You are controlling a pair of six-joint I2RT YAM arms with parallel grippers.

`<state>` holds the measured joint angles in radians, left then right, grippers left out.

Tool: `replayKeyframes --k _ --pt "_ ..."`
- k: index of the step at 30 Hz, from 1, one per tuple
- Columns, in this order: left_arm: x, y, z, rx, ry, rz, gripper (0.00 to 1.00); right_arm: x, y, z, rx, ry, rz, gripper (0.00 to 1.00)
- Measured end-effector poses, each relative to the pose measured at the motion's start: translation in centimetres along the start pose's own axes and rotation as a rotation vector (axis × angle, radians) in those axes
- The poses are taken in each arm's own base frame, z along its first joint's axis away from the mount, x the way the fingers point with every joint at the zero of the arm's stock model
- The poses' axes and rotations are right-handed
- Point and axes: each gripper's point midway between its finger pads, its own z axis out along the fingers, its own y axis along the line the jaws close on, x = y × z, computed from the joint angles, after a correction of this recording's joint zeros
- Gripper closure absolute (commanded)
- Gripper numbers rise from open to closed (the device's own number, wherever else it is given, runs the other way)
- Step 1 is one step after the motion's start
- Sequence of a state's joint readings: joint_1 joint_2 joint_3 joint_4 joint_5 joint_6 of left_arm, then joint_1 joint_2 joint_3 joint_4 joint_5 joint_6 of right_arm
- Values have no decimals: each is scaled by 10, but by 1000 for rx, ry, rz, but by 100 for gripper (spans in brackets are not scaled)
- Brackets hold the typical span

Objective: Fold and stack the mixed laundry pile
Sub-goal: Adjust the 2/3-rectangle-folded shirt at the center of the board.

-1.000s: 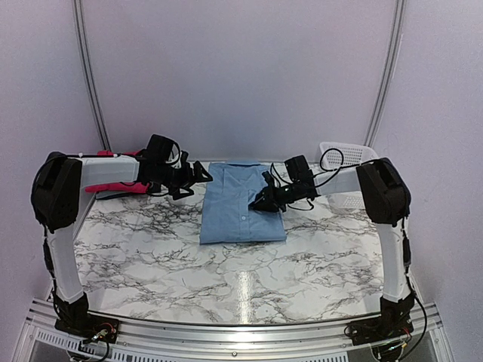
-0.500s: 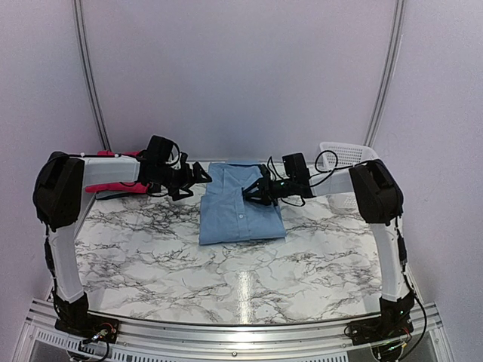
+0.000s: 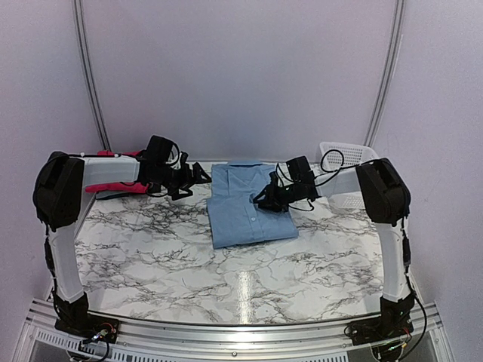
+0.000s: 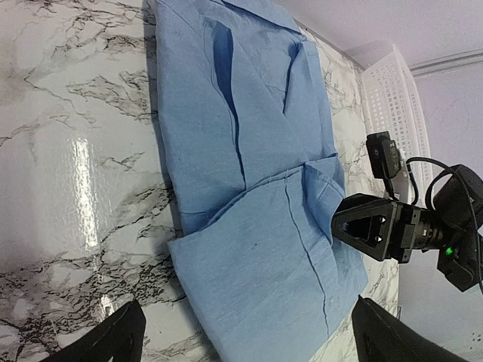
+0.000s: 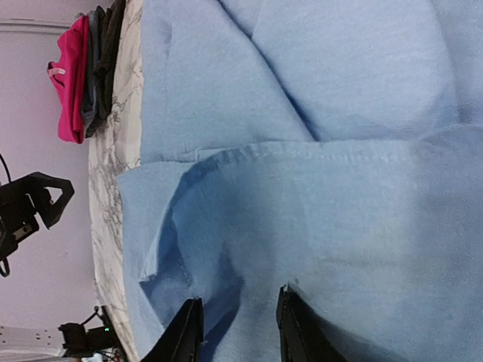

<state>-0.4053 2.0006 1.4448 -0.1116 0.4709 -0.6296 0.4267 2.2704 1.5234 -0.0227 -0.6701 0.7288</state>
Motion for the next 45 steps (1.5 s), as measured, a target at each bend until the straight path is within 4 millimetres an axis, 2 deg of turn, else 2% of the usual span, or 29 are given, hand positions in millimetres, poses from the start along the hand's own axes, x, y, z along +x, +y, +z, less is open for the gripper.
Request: replayKeyframes --k 4,10,15,19,24,29,34,38,42,44,45 --pt "0 0 0 0 1 17 1 -8 -6 -11 77 -37 -30 82" --pt "4 -11 7 -19 18 92 1 -12 -3 -12 80 -29 -50 81" --pt "8 -41 31 -49 48 188 1 -13 1 -12 67 -24 -60 81" --pt "10 -54 59 -124 66 262 1 -19 9 -10 41 -24 -81 81" --pt "26 -55 86 -206 102 320 1 -15 8 -8 35 -8 -84 80" --pt "35 -48 96 -278 116 359 1 -10 3 -8 50 10 -116 79" --pt "38 -34 90 -354 108 372 1 16 -16 -5 75 77 -136 79" --pt "45 -15 64 -432 112 369 1 44 -7 -3 50 114 -180 79" --pt "48 -18 20 -457 83 367 1 104 6 -11 33 183 -168 78" --pt "48 -24 -1 -447 59 365 1 142 12 -22 26 227 -139 77" --pt "49 -26 -8 -442 52 365 1 155 14 -27 26 245 -129 77"
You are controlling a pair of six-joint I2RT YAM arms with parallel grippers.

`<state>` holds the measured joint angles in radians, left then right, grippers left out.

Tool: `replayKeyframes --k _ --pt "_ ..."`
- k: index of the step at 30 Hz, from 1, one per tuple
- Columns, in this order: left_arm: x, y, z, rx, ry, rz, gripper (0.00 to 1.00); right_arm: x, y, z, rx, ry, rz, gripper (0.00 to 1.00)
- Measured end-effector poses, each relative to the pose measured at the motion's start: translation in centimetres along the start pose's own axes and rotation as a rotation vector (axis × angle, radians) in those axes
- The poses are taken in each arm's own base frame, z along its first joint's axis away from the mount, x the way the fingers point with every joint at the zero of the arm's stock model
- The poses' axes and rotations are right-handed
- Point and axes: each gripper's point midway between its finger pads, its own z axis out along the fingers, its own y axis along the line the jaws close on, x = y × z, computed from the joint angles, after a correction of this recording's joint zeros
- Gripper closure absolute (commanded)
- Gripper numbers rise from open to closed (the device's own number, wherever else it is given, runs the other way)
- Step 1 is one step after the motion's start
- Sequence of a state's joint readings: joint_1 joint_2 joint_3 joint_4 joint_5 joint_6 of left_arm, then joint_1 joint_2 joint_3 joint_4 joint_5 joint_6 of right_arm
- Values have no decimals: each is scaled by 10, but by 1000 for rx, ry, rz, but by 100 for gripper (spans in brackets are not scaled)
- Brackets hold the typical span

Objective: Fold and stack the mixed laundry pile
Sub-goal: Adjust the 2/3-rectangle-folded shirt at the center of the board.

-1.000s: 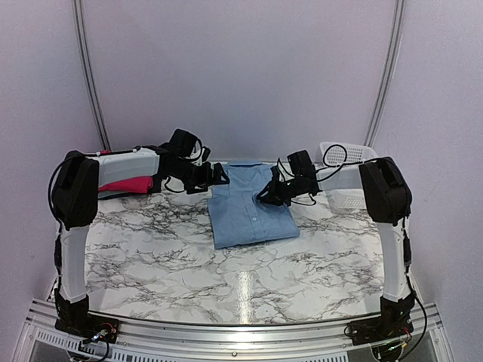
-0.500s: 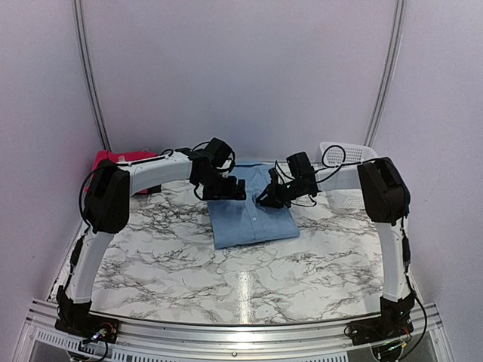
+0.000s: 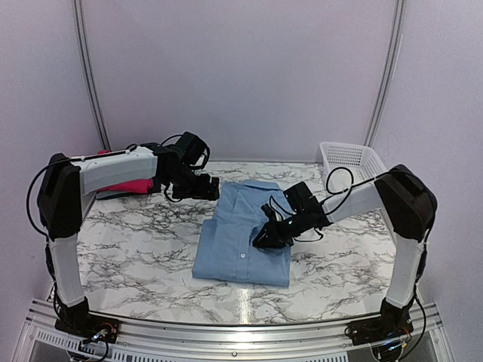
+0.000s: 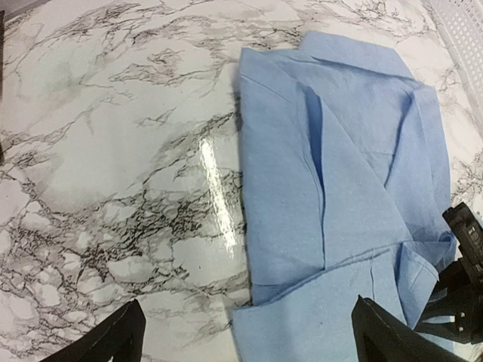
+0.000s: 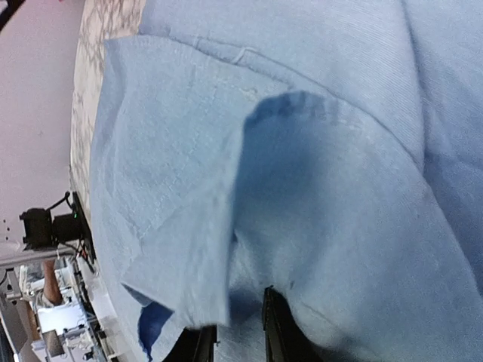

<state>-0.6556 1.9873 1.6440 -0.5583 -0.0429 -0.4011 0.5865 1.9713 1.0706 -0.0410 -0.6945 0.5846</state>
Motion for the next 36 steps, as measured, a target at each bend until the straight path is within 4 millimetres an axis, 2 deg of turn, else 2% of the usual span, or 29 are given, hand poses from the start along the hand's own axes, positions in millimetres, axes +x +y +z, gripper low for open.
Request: replayKeyframes --k 3,5,7,10,14,17,25,29,32,36 --pt "11 1 -12 8 5 7 1 34 13 -8 -7 48 21 76" --pt "21 -5 -10 13 23 27 1 37 23 -18 -13 40 8 76" --pt "31 -17 -7 22 42 56 1 29 30 -31 -16 4 -18 75" --pt "49 -46 -7 54 60 120 1 10 32 -56 -15 -72 -47 75" --pt "70 -87 -6 93 81 200 1 -12 12 -82 37 -152 -50 75" --pt "79 -104 3 92 97 236 3 -16 -5 -90 78 -164 -35 75" --pt "97 -125 38 21 136 320 3 -4 -13 -86 82 -129 -32 77" --pt "102 -132 40 -11 140 368 3 4 -13 -82 80 -109 -30 77" --pt "98 -138 42 -43 123 397 9 9 -4 -75 67 -93 -47 77" --pt "98 -132 48 -115 118 435 15 16 4 -64 52 -69 -57 78"
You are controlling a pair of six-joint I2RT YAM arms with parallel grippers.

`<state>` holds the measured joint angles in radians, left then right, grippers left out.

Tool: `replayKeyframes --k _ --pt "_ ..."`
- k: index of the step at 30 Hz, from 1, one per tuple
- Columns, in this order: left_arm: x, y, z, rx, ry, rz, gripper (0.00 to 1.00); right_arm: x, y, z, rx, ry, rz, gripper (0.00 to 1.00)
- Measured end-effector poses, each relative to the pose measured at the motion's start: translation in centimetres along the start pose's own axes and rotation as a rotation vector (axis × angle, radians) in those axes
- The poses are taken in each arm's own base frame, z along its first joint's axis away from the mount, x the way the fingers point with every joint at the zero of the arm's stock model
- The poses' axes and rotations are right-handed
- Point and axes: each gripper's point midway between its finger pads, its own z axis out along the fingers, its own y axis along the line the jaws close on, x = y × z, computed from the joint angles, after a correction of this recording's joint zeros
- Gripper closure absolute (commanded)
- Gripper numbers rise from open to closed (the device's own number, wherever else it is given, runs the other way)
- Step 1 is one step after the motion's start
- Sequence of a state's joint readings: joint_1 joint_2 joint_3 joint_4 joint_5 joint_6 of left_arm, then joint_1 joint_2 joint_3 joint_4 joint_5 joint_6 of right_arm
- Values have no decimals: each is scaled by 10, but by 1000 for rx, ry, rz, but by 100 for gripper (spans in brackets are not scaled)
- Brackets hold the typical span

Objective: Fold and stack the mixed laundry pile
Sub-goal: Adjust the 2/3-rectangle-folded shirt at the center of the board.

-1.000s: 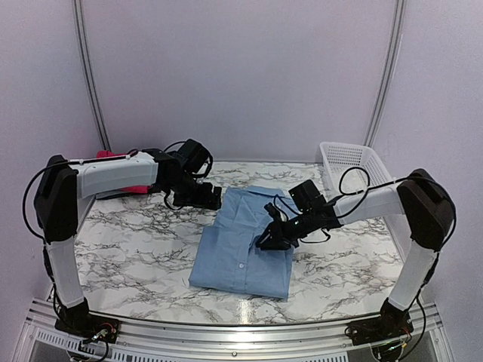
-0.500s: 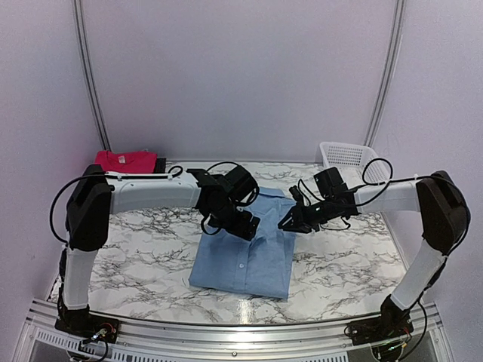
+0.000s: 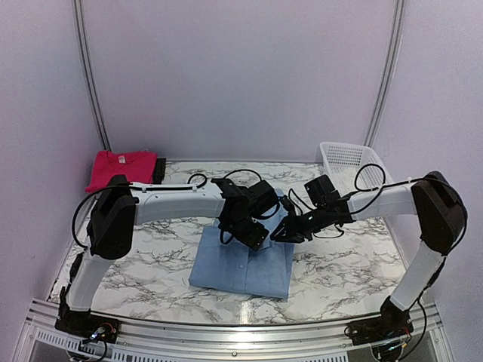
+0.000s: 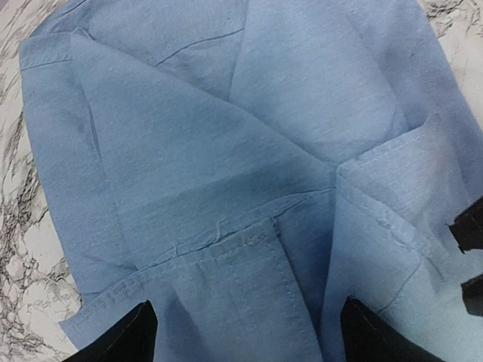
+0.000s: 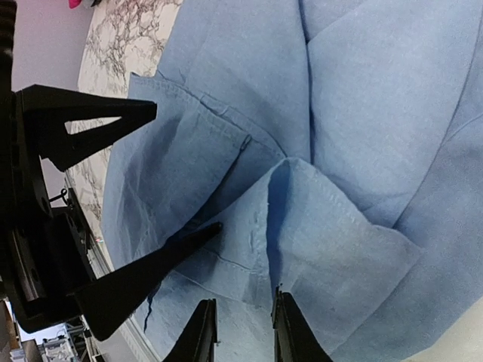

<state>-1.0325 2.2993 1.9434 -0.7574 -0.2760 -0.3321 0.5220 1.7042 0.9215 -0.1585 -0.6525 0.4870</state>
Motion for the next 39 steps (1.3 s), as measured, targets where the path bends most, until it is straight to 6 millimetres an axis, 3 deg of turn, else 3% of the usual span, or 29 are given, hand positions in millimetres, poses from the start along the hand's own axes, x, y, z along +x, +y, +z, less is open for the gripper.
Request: replayKeyframes --k 11,17,23,30,33,39 --pt "14 22 2 -124 46 43 18 15 -16 14 29 41 42 79" --pt "5 23 -14 -91 10 14 24 20 -24 20 43 61 58 78" --pt "-8 37 -32 -53 -31 -53 30 12 -6 25 4 58 20 77" --pt "0 57 -20 -57 4 -102 31 -9 20 42 -66 55 -38 77" --pt "4 53 -16 -15 20 -104 29 -8 19 45 -65 65 -34 77" --pt "-1 19 -21 129 9 -75 23 3 11 45 -49 79 -14 77"
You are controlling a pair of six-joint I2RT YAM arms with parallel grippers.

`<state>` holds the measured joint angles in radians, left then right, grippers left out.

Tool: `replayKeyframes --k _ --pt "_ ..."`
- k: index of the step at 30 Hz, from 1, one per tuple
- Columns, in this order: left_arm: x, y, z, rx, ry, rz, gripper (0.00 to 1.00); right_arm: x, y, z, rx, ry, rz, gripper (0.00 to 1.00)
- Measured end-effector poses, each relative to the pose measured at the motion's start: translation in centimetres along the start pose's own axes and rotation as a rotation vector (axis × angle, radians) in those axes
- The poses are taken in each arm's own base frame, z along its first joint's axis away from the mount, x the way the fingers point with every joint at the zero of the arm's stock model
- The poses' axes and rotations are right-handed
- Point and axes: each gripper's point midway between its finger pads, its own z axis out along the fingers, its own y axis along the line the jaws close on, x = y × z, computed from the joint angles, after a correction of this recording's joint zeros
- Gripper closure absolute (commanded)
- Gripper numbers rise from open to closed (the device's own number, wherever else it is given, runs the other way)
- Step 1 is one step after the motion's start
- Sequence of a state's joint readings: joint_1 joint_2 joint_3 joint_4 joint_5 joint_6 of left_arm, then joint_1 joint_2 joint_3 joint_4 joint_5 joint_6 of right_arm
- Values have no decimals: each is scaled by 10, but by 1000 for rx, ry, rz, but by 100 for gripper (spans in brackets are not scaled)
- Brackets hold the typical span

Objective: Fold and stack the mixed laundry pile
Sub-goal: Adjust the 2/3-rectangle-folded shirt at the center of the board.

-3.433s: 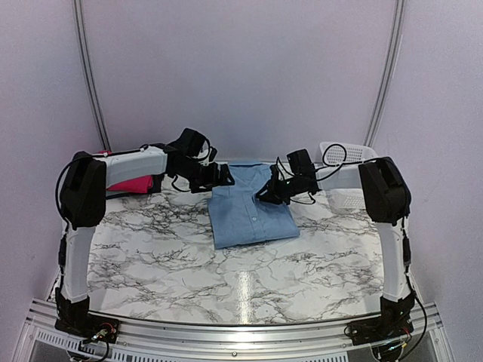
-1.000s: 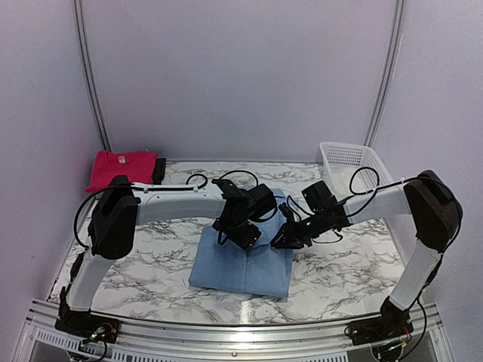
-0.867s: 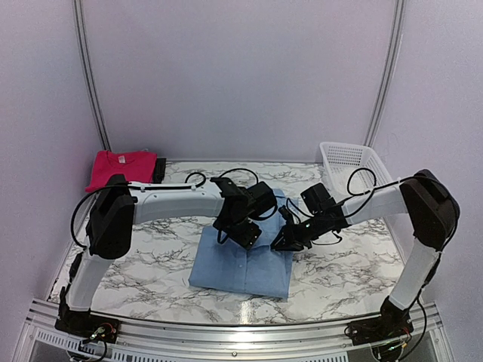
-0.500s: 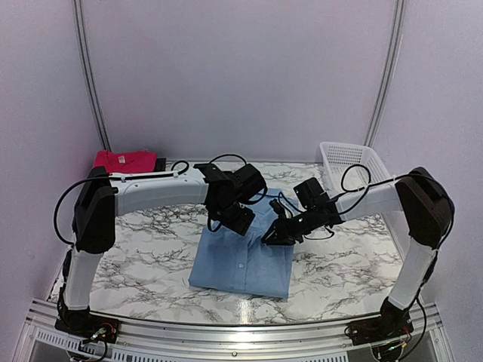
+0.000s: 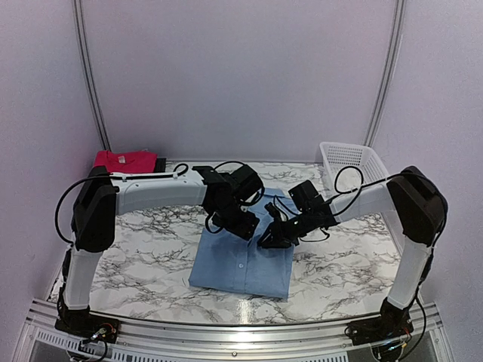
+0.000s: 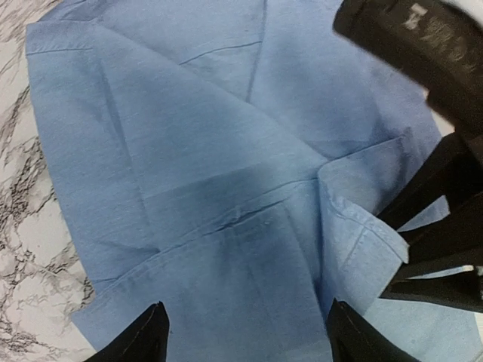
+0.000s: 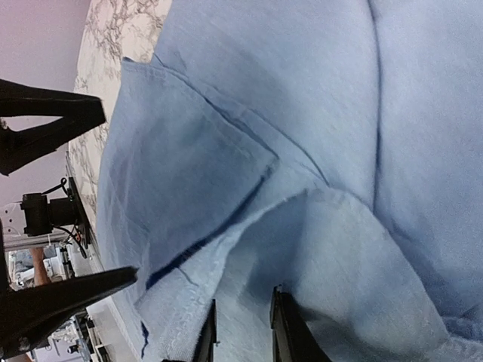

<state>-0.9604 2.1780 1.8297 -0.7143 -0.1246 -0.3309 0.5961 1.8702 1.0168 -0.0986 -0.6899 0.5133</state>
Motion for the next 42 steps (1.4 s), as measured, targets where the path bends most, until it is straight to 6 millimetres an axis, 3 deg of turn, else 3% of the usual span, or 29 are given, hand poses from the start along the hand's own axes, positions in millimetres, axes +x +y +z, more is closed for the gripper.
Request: replayKeyframes --k 6,13,17,23,27,36,42 --pt "-2 -21 2 50 -9 22 23 20 -11 0 13 21 46 77" --pt "7 -14 22 -7 23 36 32 17 -10 -1 11 12 53 77" --pt "10 -11 30 -34 36 61 49 17 -10 -1 12 10 54 77" --pt "5 -9 27 -52 19 57 71 17 -10 -1 11 10 53 77" --pt "3 -8 26 -59 5 42 100 17 -10 -1 10 8 52 77" --pt "3 2 3 -40 -58 -22 100 8 -4 -1 -8 -17 52 76" --pt "1 8 -9 -25 -105 -67 100 -17 15 -4 -54 -71 17 75"
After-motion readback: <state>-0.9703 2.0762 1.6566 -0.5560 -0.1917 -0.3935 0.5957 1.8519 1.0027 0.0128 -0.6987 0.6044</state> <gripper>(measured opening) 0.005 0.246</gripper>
